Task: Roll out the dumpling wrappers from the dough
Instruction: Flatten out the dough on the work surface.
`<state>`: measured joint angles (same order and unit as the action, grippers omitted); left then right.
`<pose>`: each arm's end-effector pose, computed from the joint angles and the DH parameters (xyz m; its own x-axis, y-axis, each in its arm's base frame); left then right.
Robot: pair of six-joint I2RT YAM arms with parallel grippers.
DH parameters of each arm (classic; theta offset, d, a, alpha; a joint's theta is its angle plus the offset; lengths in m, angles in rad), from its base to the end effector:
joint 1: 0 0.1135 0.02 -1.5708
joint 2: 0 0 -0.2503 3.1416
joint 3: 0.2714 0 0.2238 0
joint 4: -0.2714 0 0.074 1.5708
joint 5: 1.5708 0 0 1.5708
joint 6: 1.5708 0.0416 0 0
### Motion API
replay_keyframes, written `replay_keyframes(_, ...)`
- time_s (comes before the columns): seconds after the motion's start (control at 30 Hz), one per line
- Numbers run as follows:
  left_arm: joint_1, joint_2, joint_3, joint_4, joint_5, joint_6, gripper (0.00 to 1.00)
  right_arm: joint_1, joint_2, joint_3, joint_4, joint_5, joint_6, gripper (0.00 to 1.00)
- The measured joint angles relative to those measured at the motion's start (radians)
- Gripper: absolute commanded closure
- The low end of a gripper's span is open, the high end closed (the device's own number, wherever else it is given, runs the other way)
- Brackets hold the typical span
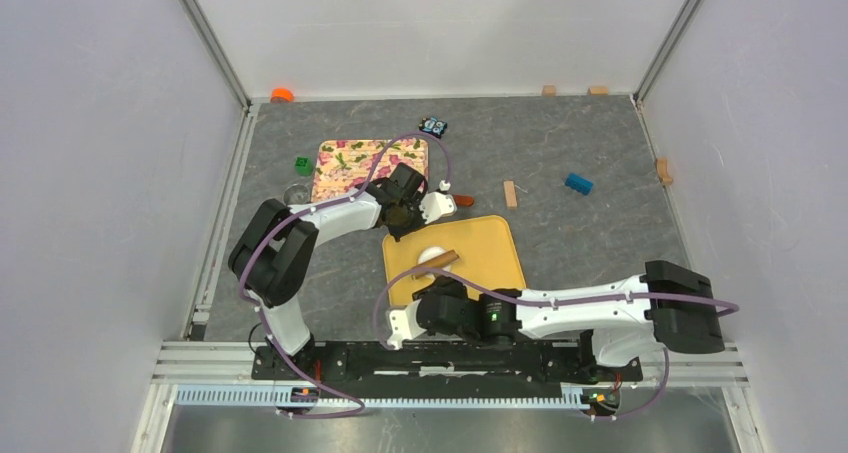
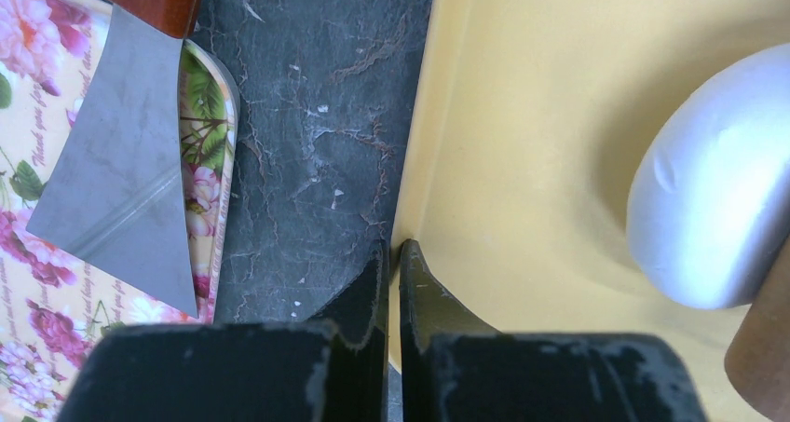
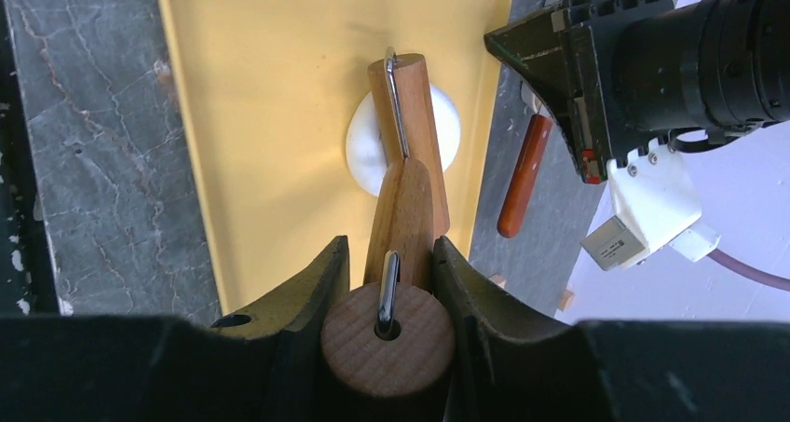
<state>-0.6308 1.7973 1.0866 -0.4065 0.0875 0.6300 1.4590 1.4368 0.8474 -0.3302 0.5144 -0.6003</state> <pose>0.2638 -0.1972 0.1585 -0.2222 0.8890 -0.4004 0.9274 0.3194 0.1947 0.0500 0.2620 0.2039 0.3967 -0.8745 -0.2791 -0.7366 -0.1218 -0.6653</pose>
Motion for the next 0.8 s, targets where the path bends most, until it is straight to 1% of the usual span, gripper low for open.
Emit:
replay_keyframes(0.17, 0.0, 0.0, 0.0, 0.0, 0.0, 0.0, 0.98, -0.008, -0.004, -0.024, 0.033, 0.007, -0.011, 1.0)
replay_keyframes(0.3, 0.0, 0.0, 0.0, 0.0, 0.0, 0.0, 0.98, -0.06, 0.059, 0.013, 0.073, 0.0, -0.063, 1.0)
replay_keyframes(0.4, 0.0, 0.0, 0.0, 0.0, 0.0, 0.0, 0.98, -0.076, 0.086, 0.037, 0.08, -0.005, -0.077, 1.0)
replay_keyframes(0.5, 0.0, 0.0, 0.0, 0.0, 0.0, 0.0, 0.98, -0.062, 0.075, 0.024, 0.079, -0.004, -0.063, 1.0)
replay_keyframes(0.7, 0.0, 0.0, 0.0, 0.0, 0.0, 0.0, 0.98, -0.002, -0.006, -0.031, 0.042, 0.003, 0.011, 1.0)
replay_keyframes(0.8, 0.0, 0.0, 0.0, 0.0, 0.0, 0.0, 0.98, 0.004, -0.028, -0.041, 0.032, 0.001, 0.022, 1.0)
